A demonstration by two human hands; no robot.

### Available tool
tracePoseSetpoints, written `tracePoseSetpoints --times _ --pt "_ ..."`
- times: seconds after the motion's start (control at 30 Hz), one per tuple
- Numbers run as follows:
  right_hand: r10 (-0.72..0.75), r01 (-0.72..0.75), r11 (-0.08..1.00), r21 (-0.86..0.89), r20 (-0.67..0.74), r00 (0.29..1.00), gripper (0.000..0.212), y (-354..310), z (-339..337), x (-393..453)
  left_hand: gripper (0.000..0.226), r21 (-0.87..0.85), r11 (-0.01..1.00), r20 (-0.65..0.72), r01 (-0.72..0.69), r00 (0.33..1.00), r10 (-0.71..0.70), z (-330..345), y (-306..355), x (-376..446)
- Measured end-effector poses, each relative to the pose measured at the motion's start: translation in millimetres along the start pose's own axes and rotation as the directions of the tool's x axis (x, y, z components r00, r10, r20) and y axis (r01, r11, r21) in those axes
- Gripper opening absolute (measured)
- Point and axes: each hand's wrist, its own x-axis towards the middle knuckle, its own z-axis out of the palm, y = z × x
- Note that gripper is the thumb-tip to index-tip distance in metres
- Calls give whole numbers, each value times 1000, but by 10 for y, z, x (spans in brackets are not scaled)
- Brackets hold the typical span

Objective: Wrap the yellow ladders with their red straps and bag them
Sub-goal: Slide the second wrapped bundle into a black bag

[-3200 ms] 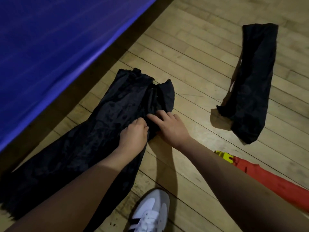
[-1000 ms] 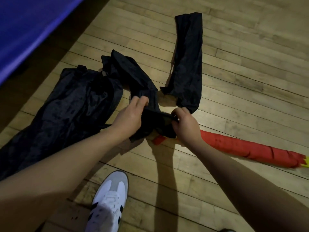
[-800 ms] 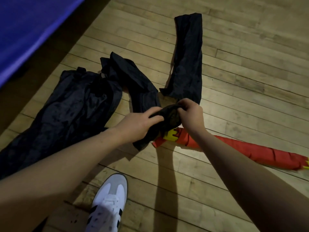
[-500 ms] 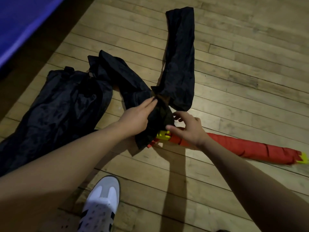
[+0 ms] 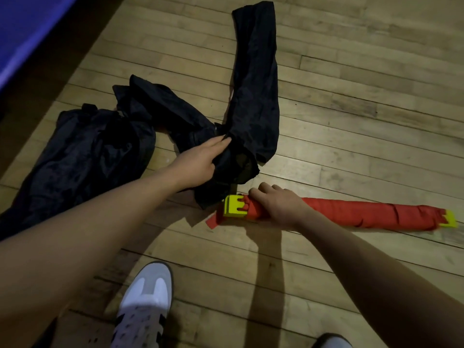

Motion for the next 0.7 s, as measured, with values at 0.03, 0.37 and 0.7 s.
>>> tracePoseSetpoints --times 0.03,0.37,0.7 --pt "-40 40 999 -21 -1 999 68 -17 -4 -65 71 -7 1000 7 -5 1000 5 -2 -4 -4" --pt "-54 48 998 -37 -218 975 74 -129 -160 -242 68 -213 975 115 57 993 -34 76 211 -193" --pt "323 -277 935 221 -207 924 60 -211 -168 128 75 44 993 4 -113 994 113 139 437 -178"
